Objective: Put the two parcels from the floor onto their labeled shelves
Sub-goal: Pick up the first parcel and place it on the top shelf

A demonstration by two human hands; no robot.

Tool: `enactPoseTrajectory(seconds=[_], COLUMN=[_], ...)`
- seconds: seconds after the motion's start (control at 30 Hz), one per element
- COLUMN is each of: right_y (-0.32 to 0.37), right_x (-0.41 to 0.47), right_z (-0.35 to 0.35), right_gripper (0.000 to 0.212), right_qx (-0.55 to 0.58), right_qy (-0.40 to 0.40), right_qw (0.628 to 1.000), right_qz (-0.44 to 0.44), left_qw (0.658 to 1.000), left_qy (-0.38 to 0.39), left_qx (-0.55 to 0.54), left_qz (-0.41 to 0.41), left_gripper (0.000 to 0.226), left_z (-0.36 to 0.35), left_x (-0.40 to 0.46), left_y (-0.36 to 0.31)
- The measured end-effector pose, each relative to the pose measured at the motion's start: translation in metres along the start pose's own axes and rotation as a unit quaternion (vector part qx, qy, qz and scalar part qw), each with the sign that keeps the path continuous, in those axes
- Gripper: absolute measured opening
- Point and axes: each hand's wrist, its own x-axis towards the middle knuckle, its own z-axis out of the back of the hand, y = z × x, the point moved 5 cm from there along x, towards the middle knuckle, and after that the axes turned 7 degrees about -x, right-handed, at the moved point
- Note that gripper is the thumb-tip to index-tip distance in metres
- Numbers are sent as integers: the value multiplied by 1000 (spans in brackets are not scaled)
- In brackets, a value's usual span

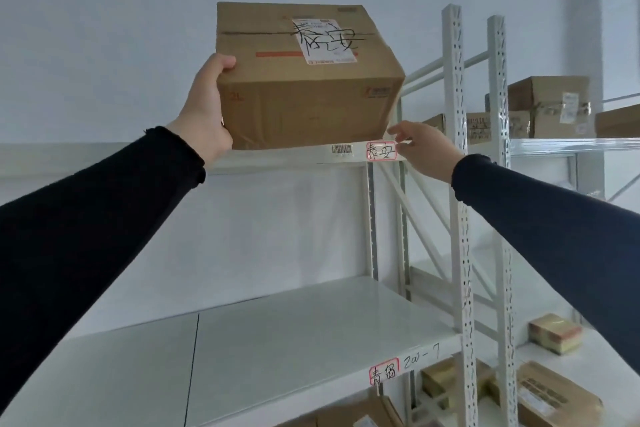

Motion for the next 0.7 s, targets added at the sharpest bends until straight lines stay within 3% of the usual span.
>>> enactPoseTrajectory(seconds=[0.13, 0.27, 0.37, 0.5, 0.6, 0.7], right_y=[-18, -27, -31, -31, -30, -34], right_x=[38, 65, 81, 100, 116, 130], right_z=[-14, -20, -25, -38, -46, -46], right_gripper=[37, 37, 36, 43, 54, 64], right_qx=[-45, -81, -83, -55, -29, 8], right_qy=[-11, -15, -13, 11, 55, 89], right_qw=[999, 997, 996, 998, 998, 996], right_qz=[-2, -4, 1, 7, 14, 9], left_qw=[999, 998, 998, 997, 993, 989], left_qy=[-2, -25, -24, -39, -24, 7], left_qx=[36, 54, 56, 37, 90, 134], left_qz=[1, 15, 23, 54, 76, 66], left_gripper=[31, 55, 58, 101, 72, 73], left_z=[-15, -18, -19, -16, -22, -27], left_x=[37, 74, 95, 134, 148, 152], left_y=[6, 11, 15, 23, 33, 41])
